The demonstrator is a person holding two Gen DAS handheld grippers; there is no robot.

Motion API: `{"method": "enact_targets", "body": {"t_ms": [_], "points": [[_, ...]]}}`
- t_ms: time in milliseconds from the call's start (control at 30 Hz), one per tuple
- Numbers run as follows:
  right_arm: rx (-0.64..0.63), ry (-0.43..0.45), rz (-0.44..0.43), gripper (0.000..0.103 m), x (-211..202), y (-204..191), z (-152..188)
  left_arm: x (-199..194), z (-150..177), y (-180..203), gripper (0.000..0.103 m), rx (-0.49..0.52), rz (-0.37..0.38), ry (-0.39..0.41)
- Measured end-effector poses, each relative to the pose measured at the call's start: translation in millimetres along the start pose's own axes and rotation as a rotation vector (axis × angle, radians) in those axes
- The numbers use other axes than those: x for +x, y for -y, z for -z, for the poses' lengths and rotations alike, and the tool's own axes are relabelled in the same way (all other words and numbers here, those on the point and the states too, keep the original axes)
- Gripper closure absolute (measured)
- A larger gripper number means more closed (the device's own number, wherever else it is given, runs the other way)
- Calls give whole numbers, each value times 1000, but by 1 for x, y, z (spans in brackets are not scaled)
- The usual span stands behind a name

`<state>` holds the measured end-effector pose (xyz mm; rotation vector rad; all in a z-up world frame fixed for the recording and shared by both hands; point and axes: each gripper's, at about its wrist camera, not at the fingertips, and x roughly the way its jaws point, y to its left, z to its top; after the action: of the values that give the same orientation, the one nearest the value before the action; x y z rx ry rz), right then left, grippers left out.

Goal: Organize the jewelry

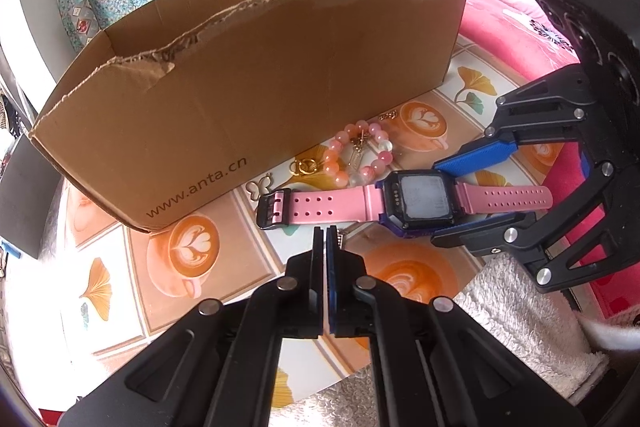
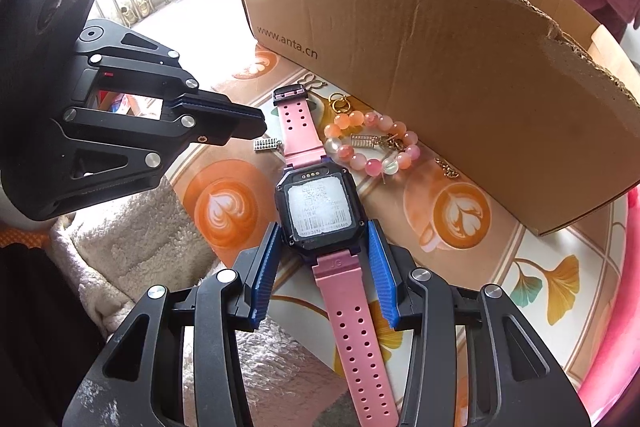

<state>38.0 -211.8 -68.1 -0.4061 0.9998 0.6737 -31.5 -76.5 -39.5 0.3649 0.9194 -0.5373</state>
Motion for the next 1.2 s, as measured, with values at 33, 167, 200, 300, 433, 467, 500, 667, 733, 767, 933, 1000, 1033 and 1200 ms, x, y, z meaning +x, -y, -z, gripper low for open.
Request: {"method": "enact_targets", "body": {"t_ms": [33,167,200,300,433,467,500,667,733,767,933,1000,1033,1200], "points": [[-3,-3,-1,63,0,0,0,1,0,0,102,-1,-1,-6],[-4,-8,-3,63,1,0,-2,5,-1,1,102,-8,7,-28],[-4,-8,-2,63,2,-1,-2,5,0,1,102,-7,4,-33],[1,-14,-2,63,2,-1,-3,5,2,4,102,-6,-5,-44],[8,-22,4,63,2,-2,-2,5,1,5,102,-10,-8,-61],[8,-24,6,63,1,-2,-1,5,1,6,102,-10,-9,-63],[7,-25,8,63,1,-3,0,5,-1,8,102,-12,-9,-66],[6,-23,11,63,0,-4,3,6,-2,8,102,-20,-7,-64],[6,-27,13,63,0,-4,3,6,-1,8,102,-19,-7,-65],[5,-32,14,64,0,-5,2,6,-1,7,102,-17,-7,-67],[6,-42,13,65,2,-5,-1,6,-1,6,102,-20,-6,-72],[9,-41,11,65,2,-4,-1,6,-1,5,102,-22,-7,-71],[11,-42,10,65,2,-4,-1,6,-1,6,102,-22,-8,-70],[10,-48,10,65,2,-3,-4,4,0,6,102,-23,-9,-65]]}}
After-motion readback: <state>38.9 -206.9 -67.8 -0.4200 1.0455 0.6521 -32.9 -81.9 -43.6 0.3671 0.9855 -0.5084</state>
